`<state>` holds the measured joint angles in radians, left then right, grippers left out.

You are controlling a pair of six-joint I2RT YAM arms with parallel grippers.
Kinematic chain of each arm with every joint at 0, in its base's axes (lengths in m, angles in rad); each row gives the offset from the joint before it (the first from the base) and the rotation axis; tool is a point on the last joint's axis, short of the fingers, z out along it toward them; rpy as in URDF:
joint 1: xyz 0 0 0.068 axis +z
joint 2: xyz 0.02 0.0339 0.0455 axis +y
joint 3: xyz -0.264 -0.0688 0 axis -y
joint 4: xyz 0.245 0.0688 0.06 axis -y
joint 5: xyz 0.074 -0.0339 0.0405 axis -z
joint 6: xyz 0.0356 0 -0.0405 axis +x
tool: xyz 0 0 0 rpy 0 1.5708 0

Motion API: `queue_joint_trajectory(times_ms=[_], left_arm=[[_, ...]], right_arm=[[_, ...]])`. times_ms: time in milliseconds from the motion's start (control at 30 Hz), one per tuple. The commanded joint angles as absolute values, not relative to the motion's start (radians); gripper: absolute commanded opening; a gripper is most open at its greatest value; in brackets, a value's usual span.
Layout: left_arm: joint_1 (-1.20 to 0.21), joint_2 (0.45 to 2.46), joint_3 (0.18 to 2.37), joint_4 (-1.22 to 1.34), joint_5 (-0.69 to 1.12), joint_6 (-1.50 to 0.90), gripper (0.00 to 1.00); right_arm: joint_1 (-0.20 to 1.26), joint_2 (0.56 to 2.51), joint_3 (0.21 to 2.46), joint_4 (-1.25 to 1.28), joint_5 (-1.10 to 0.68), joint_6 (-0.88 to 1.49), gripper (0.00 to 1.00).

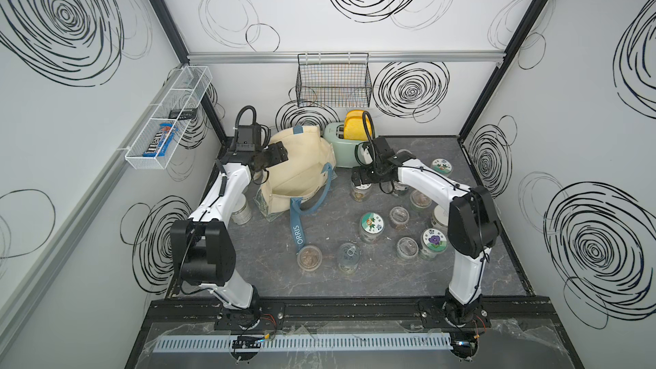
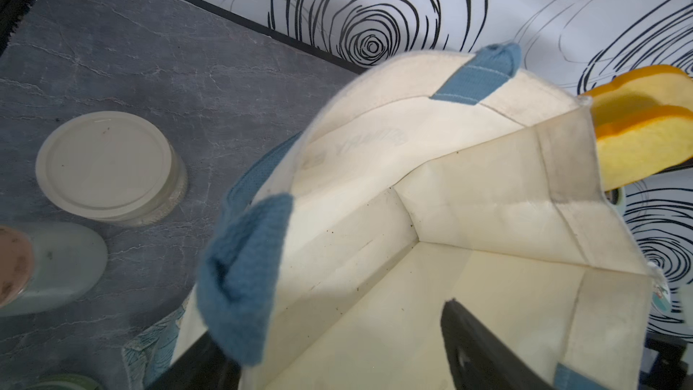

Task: Take out the seed jars from the canvas bag
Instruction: Place the seed jar at the center of the board, then adjust the canvas bag at the center of the board.

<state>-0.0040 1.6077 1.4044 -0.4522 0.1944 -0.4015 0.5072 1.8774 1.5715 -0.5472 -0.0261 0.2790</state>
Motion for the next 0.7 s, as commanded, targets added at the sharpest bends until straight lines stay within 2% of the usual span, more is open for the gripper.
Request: queue_joint_trajectory(times_ms=[0,133,267,400,667], left_arm=[[-0.009,1.535,1.429,-0.447,0.208,-0.391,0.89],[-0.009,1.502,1.378,-0.447,0.215,-0.387,0.93],[-0.014,1.385,1.276,-0.387,0.211,-0.394,1.0],[-0.034,1.271,1.215,-0.38,0.18,-0.396,0.96],[-0.091,1.071,1.167,-0.402,0.108,-0.408,0.96]], right_arm=[[0.489,1.804,1.56,-0.531,-0.057,0.277,0.97],[0.479,1.778,1.496,-0.511,-0.083,0.298,0.97],[0.477,1.695,1.408,-0.469,-0.117,0.307,0.97],[0.477,1.582,1.332,-0.429,-0.159,0.31,0.97],[0.472,1.257,1.096,-0.276,-0.162,0.289,0.97]])
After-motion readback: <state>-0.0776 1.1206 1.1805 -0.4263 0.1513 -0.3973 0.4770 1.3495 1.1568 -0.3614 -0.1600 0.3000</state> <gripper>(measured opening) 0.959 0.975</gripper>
